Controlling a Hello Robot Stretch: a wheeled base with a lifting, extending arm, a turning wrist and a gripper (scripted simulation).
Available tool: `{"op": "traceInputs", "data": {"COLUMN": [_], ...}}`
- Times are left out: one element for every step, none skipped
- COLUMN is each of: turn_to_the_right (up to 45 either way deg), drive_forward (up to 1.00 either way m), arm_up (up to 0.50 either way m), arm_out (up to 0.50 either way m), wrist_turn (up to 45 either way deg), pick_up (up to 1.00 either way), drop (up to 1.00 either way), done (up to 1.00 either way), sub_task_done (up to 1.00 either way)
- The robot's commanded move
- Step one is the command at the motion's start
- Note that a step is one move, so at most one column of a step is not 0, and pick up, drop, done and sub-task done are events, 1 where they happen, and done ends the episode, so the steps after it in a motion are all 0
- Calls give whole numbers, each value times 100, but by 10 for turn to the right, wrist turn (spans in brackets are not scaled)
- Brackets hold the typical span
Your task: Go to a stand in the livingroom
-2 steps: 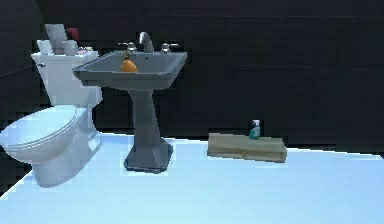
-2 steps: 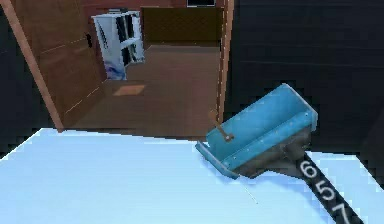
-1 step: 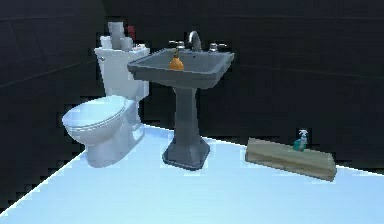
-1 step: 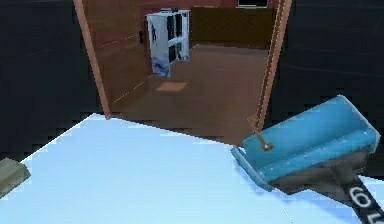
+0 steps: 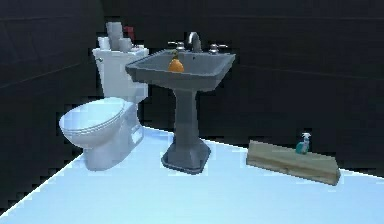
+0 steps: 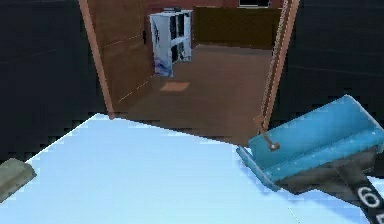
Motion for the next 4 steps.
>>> {"op": "traceInputs", "data": {"turn_to_the_right": [450, 450, 60, 0], "drive_forward": [0, 0, 0, 100], "arm_up": [0, 0, 0, 0], "arm_out": [0, 0, 0, 0], "wrist_turn": [0, 0, 0, 0], "pick_up": [0, 0, 0, 0], "drop": [0, 0, 0, 0], "done": [0, 0, 0, 0], "sub_task_done": [0, 0, 0, 0]}}
